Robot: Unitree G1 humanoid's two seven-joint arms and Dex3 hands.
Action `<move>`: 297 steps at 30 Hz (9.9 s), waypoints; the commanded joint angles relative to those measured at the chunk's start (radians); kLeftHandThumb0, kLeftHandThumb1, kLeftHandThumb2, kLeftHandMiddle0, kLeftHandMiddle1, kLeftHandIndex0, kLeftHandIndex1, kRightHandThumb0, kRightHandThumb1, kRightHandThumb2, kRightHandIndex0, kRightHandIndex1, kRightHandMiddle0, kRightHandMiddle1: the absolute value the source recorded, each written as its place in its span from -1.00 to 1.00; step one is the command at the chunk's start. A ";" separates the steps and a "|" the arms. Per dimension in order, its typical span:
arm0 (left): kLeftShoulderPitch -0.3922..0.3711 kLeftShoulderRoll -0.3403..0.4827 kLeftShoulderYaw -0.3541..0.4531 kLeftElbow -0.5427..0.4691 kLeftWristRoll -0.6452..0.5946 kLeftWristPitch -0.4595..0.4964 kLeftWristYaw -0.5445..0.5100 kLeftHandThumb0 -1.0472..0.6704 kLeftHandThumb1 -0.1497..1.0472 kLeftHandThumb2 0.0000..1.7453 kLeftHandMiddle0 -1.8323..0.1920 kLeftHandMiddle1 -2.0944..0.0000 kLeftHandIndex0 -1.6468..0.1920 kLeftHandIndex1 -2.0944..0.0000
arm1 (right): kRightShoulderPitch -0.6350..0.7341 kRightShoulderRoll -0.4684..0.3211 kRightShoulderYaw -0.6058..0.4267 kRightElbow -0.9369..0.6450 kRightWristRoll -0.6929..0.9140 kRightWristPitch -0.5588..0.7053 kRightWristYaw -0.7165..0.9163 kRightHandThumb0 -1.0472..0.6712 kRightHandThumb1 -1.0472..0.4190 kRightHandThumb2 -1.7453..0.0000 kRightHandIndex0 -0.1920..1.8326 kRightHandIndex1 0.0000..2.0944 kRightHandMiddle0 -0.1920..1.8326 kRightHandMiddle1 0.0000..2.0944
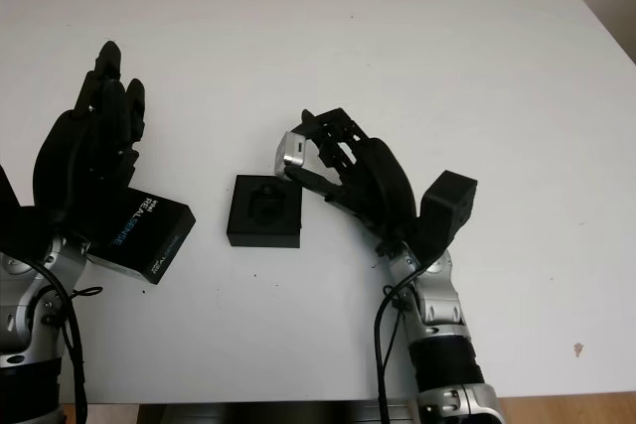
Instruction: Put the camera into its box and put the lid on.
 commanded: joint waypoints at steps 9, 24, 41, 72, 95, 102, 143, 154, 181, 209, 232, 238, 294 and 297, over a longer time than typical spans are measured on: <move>-0.010 0.002 -0.003 0.015 0.008 -0.011 -0.001 -0.61 1.00 -0.23 1.00 1.00 1.00 1.00 | 0.006 0.024 0.038 -0.007 -0.044 0.006 -0.008 -0.36 -0.99 0.94 -0.73 -0.95 -0.61 0.74; -0.017 -0.002 -0.005 0.021 0.008 -0.007 0.005 -0.62 1.00 -0.26 1.00 1.00 1.00 1.00 | -0.016 0.048 0.064 0.031 -0.102 0.002 -0.038 -0.34 -1.00 0.91 -0.75 -0.96 -0.64 0.80; -0.012 -0.007 -0.009 0.028 0.013 -0.028 -0.002 -0.59 1.00 -0.21 1.00 1.00 1.00 1.00 | -0.041 0.072 0.081 0.131 -0.159 -0.092 -0.058 -0.35 -1.00 0.92 -0.72 -0.95 -0.60 0.75; -0.006 0.001 -0.006 0.013 0.010 -0.016 -0.003 -0.61 1.00 -0.23 1.00 1.00 1.00 1.00 | -0.004 0.019 0.119 0.155 -0.306 -0.260 -0.140 -0.33 -0.99 0.94 -0.72 -0.95 -0.62 0.73; 0.002 0.002 -0.003 -0.005 0.008 -0.001 -0.002 -0.60 1.00 -0.22 1.00 1.00 1.00 1.00 | 0.044 -0.029 0.145 0.041 -0.376 -0.233 -0.201 -0.30 -0.99 0.94 -0.74 -0.96 -0.69 0.68; 0.001 0.002 0.001 -0.006 0.005 0.004 -0.002 -0.61 1.00 -0.23 1.00 1.00 1.00 1.00 | 0.062 -0.097 0.161 -0.052 -0.443 -0.229 -0.193 -0.39 -0.96 0.94 -0.95 -0.99 -0.99 0.03; -0.010 0.008 -0.003 0.002 0.010 0.005 -0.009 -0.61 1.00 -0.24 1.00 1.00 1.00 1.00 | 0.053 -0.441 0.177 -0.152 -0.793 -0.541 -0.287 -0.55 -1.00 0.29 -0.85 -0.95 -0.93 -0.67; -0.005 0.007 0.002 -0.008 0.007 0.011 -0.006 -0.61 1.00 -0.24 1.00 1.00 1.00 1.00 | 0.037 -0.485 0.218 -0.131 -0.893 -0.570 -0.306 -0.62 -1.00 0.31 -0.87 -0.95 -0.87 -0.77; 0.015 0.002 0.018 -0.044 -0.015 0.019 -0.006 -0.60 1.00 -0.23 1.00 1.00 1.00 1.00 | 0.096 -0.600 0.215 -0.237 -0.979 -0.562 -0.308 -0.76 -1.00 0.30 -0.91 -0.94 -0.52 -0.61; -0.001 0.123 0.047 -0.008 0.072 -0.065 -0.032 -0.56 1.00 -0.33 0.96 0.95 0.95 0.97 | -0.004 -0.267 -0.016 -0.152 -0.289 -0.188 -0.312 -0.59 -1.00 0.33 -0.76 -0.88 -0.77 -0.85; 0.059 0.751 0.014 0.081 0.347 -0.302 -0.553 -0.73 0.83 -0.95 0.73 0.99 0.75 0.97 | -0.063 -0.141 -0.159 -0.196 0.012 0.253 -0.286 -0.57 -1.00 0.25 -1.00 -1.00 -1.00 -0.97; 0.044 0.859 -0.015 0.047 0.361 -0.295 -0.702 -0.64 0.74 -0.95 0.83 0.98 0.81 0.98 | -0.071 -0.151 -0.168 -0.203 0.021 0.305 -0.271 -0.56 -1.00 0.23 -1.00 -1.00 -0.99 -0.99; 0.029 0.802 -0.238 0.225 0.578 -0.464 -0.620 -0.49 0.61 -0.95 0.86 0.94 0.86 0.93 | -0.067 -0.132 -0.182 -0.219 -0.002 0.361 -0.271 -0.48 -1.00 0.21 -0.98 -0.96 -0.96 -0.95; 0.032 0.793 -0.237 0.234 0.576 -0.479 -0.607 -0.47 0.59 -0.95 0.83 0.93 0.83 0.92 | -0.067 -0.132 -0.181 -0.221 -0.004 0.364 -0.272 -0.47 -1.00 0.21 -0.98 -0.95 -0.96 -0.95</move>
